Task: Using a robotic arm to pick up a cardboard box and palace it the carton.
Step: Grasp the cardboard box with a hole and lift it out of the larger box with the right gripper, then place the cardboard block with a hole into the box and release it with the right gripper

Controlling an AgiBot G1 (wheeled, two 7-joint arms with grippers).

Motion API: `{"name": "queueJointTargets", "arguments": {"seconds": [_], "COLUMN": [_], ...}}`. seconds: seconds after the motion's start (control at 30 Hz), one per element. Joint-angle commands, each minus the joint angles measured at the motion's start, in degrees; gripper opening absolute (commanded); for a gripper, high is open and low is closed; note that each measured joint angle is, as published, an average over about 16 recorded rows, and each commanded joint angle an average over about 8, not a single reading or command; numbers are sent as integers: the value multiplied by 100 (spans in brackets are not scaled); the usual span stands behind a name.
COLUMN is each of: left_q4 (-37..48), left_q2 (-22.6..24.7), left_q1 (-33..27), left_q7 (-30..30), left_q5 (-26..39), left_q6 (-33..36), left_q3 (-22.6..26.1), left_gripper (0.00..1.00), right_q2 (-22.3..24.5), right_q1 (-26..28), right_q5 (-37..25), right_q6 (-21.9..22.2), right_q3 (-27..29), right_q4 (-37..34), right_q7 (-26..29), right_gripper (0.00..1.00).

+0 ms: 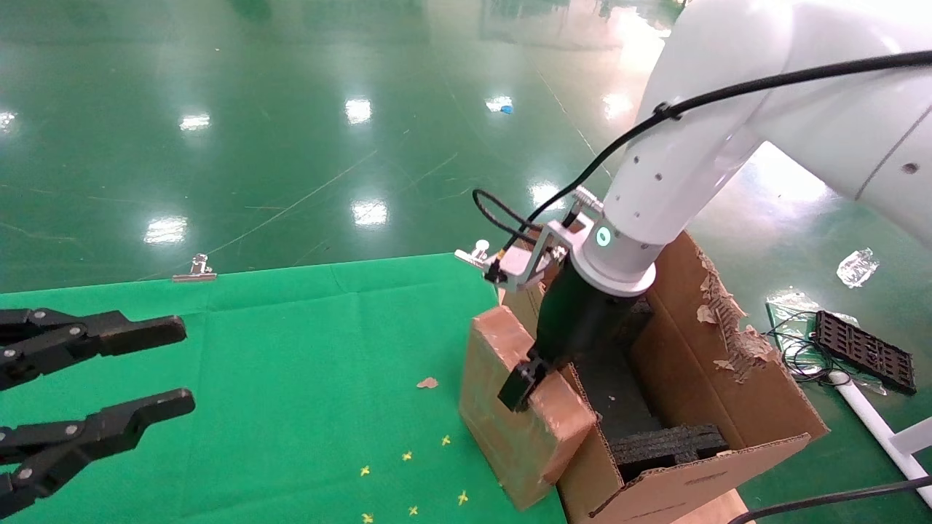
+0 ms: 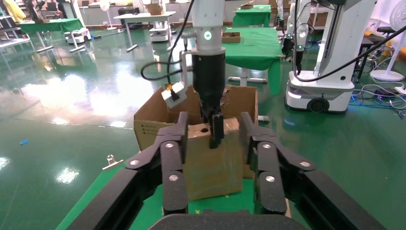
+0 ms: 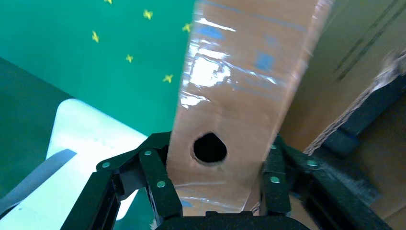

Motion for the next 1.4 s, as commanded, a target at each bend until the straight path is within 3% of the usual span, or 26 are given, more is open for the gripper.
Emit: {"name": "queueJointTargets", "arguments": {"seconds": [0.03,0.4,0.67,0.7,0.93,0.97,1.4], "left_q4": [0,0,0,0,0,0,0], "left_q2": [0,-2,-3,-3,-4,-5,-6], "left_q1": [0,-1,-2,-2,-2,-2,-3], "left_q7": [0,2,4,4,5,6,8], "left_q5": [-1,-3,-5,-6,-7,-8,-11], "left_q6": [0,-2,-3,-4,-5,-5,-7], "left_q3": [1,5,8,8,11,11,16], "left_gripper": [0,0,1,7,94,100,100], "right_q2": [27,1003,1465,1502,1670,1680,1662], "right_q1": [36,1128,1513,1518,1296,1243,494], "right_q5": [17,452,48,-22,-387,-417,-546], "right_q6": [17,677,728,706,501,474,351], "right_q3": [27,949,929,891,601,566,299], "right_q4": [26,-530,-1374,-1469,-2046,-2115,-2887], "right_q7": [-41,-1412,-1834,-1851,-1946,-1960,-2140], "right_gripper": [0,0,0,0,0,0,0]}}
